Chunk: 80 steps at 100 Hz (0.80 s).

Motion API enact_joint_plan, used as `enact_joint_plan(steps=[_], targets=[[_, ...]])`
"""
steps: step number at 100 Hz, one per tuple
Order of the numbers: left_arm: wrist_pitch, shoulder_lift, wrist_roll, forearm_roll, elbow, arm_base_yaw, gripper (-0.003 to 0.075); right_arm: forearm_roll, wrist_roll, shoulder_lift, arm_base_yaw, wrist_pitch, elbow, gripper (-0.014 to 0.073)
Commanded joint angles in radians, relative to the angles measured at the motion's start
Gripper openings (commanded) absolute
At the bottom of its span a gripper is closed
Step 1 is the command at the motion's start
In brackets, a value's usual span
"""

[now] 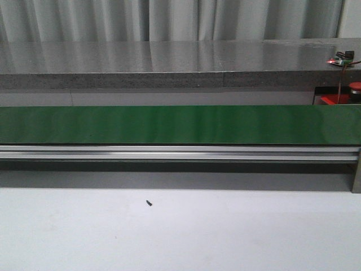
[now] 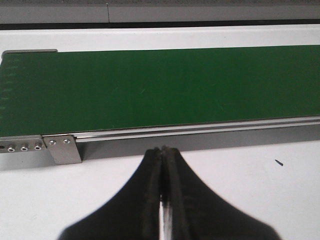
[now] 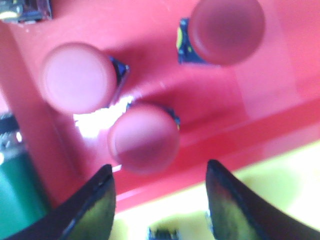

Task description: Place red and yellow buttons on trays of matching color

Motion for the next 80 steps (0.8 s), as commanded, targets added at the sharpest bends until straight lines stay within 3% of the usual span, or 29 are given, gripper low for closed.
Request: enact_joint_plan(steps=[1, 15, 22, 33, 62, 80], targets=[[-0.066, -0.002, -0.003, -0.02, -0.028, -0.008, -0.002, -0.028, -0.004, -0.092, 0.009, 0.026, -0.035, 0.0412], [-0.066, -0.002, -0.003, -0.02, -0.028, -0.008, -0.002, -0.068, -0.005, -0.14, 0.049, 0.075, -0.031, 0.0347], [-0.066, -0.002, -0.003, -0.02, -0.028, -0.008, -0.002, -0.072, -0.014, -0.175, 0.075, 0.085, -0.018, 0.0221], [-0.066, -0.002, -0.003, -0.02, -0.028, -0.008, -0.002, -0.072, -0.015, -0.243, 0.122, 0.082, 0.032, -0.0077], [-0.066, -0.002, -0.003, -0.02, -0.028, -0.008, -0.002, -0.06, -0.034, -0.436, 0.183, 0.059, 0.182, -0.0063], [-0.066, -0.002, -0.003, -0.02, -0.028, -0.008, -0.002, 0.044, -0.115, -0.577, 0.185, -0.048, 0.298, -0.0063]])
